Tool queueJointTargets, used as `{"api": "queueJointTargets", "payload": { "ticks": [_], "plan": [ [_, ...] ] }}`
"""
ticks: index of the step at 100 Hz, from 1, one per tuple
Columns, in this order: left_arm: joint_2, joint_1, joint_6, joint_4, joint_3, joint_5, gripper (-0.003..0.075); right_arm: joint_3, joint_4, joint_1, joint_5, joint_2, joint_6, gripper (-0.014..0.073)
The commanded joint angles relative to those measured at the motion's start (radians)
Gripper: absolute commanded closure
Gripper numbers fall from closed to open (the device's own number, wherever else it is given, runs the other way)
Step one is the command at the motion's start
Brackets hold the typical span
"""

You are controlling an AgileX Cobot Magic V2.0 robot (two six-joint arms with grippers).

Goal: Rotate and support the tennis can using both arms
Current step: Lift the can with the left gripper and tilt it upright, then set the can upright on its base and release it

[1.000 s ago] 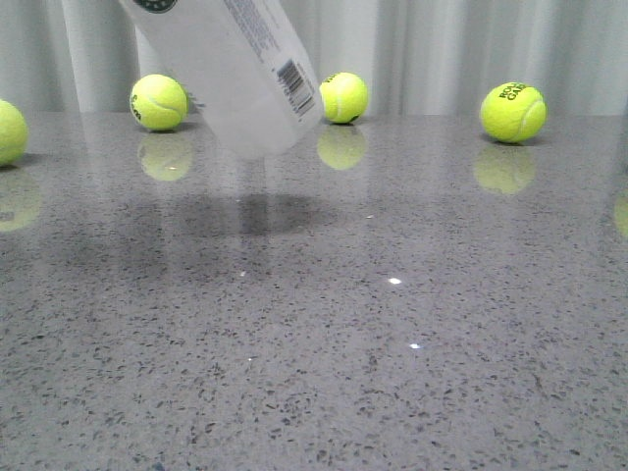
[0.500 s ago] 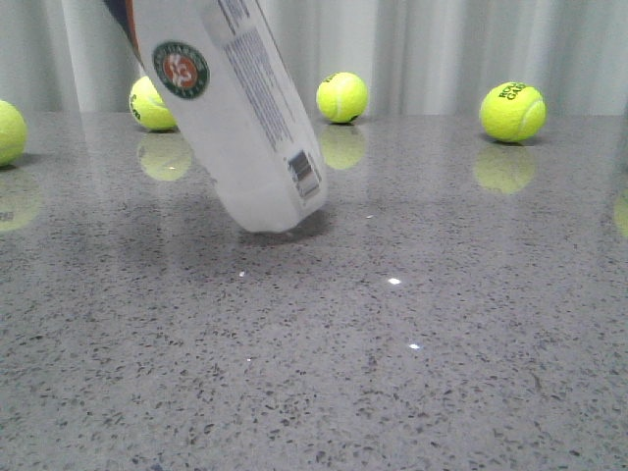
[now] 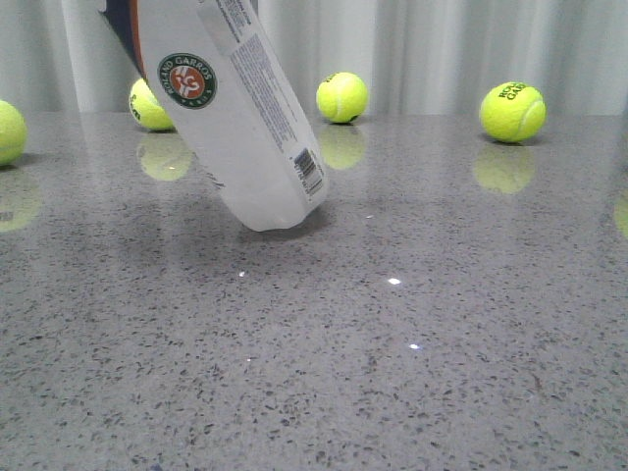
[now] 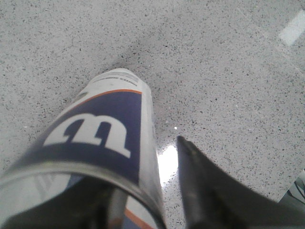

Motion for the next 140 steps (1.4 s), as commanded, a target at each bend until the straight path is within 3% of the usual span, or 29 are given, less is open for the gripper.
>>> {"api": "queueJointTargets", "payload": {
  "ticks": [1, 17, 71, 119, 129, 140],
  "plan": [
    [-0.029, -0.007, -0.007, -0.021, -0.033, 0.006, 0.0346, -0.023, 0.001, -0.005, -0.075, 0.010, -0.007, 0.0659],
    [-0.027, -0.007, -0.007, -0.022, -0.033, -0.051, 0.0255, -0.023, 0.001, -0.005, -0.075, 0.010, -0.007, 0.0659],
    [0.076, -0.007, -0.007, -0.027, -0.146, -0.258, 0.0258, -0.023, 0.001, -0.005, -0.075, 0.010, -0.007, 0.0659],
    [0.089, -0.007, -0.006, -0.018, -0.152, -0.342, 0.0266, -0.023, 0.001, -0.005, -0.075, 0.010, -0.007, 0.0659],
    [0.071, -0.007, -0.006, -0.029, -0.150, -0.420, 0.0330, -0.023, 0.001, -0.005, -0.075, 0.010, -0.007, 0.0659],
    [0.028, -0.009, -0.006, -0.025, -0.125, -0.511, 0.0521, -0.023, 0.001, -0.005, -0.075, 0.010, -0.007, 0.0659]
  ]
}}
